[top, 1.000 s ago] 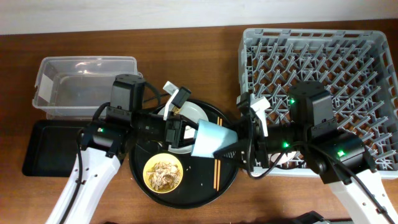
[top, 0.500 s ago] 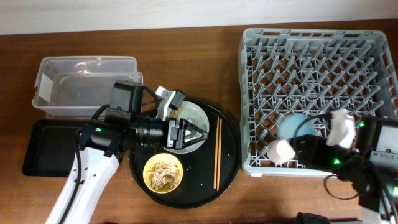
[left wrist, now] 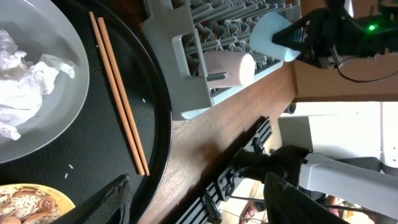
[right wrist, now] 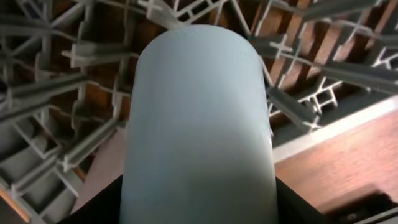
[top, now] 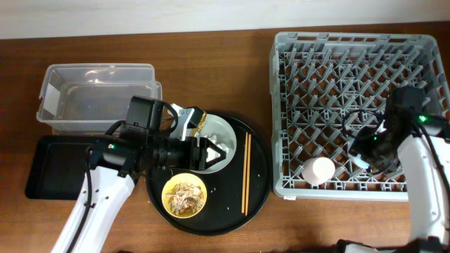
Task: Sort waste into correct bins and load items into the dishwasher rack
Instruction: 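Pass the blue cup to the right gripper and set it in the rack, then grasp the yellow bowl with the left gripper and carry it left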
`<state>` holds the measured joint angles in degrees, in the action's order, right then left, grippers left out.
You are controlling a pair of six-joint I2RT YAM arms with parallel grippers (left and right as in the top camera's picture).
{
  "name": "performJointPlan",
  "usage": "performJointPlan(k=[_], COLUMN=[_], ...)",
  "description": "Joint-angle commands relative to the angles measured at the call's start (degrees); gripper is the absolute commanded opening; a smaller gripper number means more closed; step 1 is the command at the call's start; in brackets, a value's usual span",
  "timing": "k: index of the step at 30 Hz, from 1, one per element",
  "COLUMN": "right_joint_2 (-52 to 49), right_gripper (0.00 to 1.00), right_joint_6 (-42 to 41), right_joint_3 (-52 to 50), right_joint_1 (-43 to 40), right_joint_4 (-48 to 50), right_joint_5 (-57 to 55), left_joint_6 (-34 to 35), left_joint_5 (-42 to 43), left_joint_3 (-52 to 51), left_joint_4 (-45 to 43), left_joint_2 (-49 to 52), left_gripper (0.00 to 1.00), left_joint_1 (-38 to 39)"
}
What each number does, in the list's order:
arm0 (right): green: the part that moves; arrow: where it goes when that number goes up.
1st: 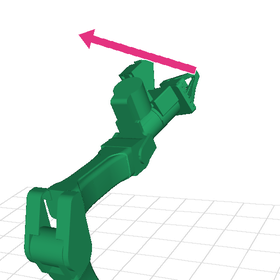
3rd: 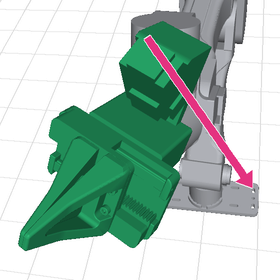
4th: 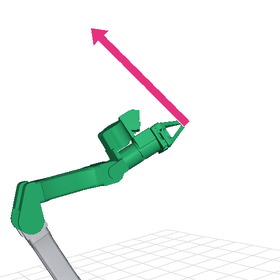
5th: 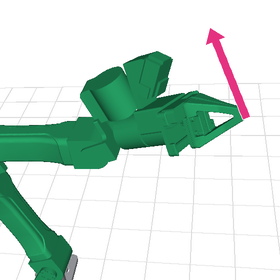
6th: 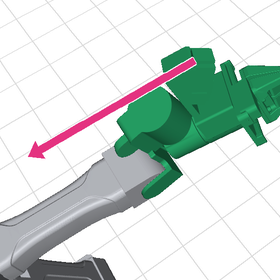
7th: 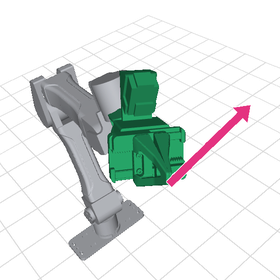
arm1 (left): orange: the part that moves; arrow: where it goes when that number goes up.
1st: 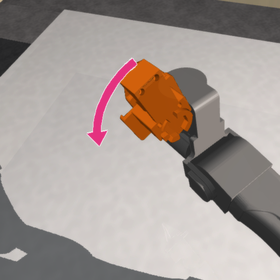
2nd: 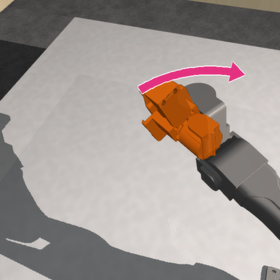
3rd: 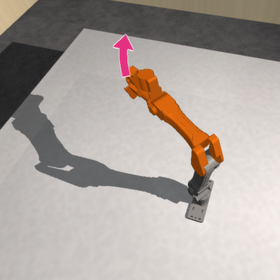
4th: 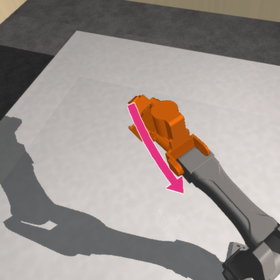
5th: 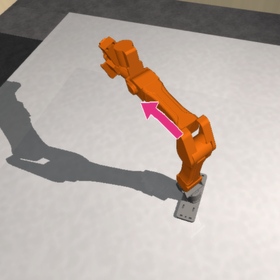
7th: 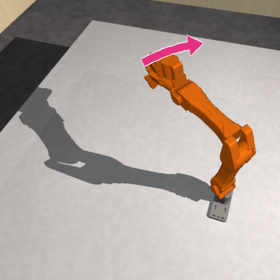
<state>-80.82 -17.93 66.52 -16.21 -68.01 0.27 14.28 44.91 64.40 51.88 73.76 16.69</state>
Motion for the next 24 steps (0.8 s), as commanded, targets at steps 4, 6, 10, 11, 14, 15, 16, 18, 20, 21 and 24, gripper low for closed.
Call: performJointPlan(k=[4, 6, 10, 11, 14, 15, 16, 18, 20, 21, 24], right_joint_2=[-0.92, 1.36, 11.61, 14.95, 21.09, 21.94, 22.14, 21.84, 21.14, 20.48, 18.67], right_gripper=[0.99, 0.99, 0.99, 0.99, 0.99, 0.99, 0.99, 0.99, 0.99, 0.99, 0.99], right_joint_6=[-0.85, 2.75, 8.55, 8.52, 8.52, 8.52, 8.52, 8.50, 8.48, 8.48, 8.50], right_joint_3=[4.28, 9.33, 13.31, 13.31, 13.31, 13.31, 13.31, 13.25, 13.20, 13.20, 13.20], right_joint_1=[-0.37, -0.20, 1.27, 2.25, 5.40, 6.16, 6.62, 6.93, 6.93, 6.95, 6.93], right_joint_4=[-0.79, -5.77, -8.92, -8.92, -8.92, -8.96, -9.14, -9.66, -9.79, -9.84, -10.75], right_joint_5=[7.32, 12.96, 23.74, 24.24, 24.17, 24.17, 24.17, 24.17, 24.33, 24.87, 25.03], left_joint_6=[-1.16, -1.14, 2.10, 4.70, 16.48, 21.11, 26.38, 30.51, 31.15, 31.12, 31.10], left_joint_5=[-1.25, -4.61, -18.99, -24.17, -42.58, -47.10, -51.10, -53.77, -53.77, -53.77, -53.72], left_joint_3=[0.46, 0.46, 0.46, 0.46, -2.19, -4.44, -7.41, -12.76, -15.72, -16.55, -16.68], left_joint_4=[1.03, 3.23, 7.61, 8.90, 12.26, 12.22, 11.67, 6.78, 0.90, -1.79, -6.54], left_joint_2=[-0.39, -0.39, -0.39, -0.39, -0.31, 0.13, 1.07, 3.87, 7.08, 9.09, 15.52], left_gripper=[0.67, 0.63, 0.57, 0.57, 0.57, 0.57, 0.57, 0.56, 0.52, 0.50, 0.32], left_joint_1=[-0.17, -0.02, 3.69, 5.79, 15.87, 19.67, 23.50, 28.65, 30.93, 31.45, 31.58])
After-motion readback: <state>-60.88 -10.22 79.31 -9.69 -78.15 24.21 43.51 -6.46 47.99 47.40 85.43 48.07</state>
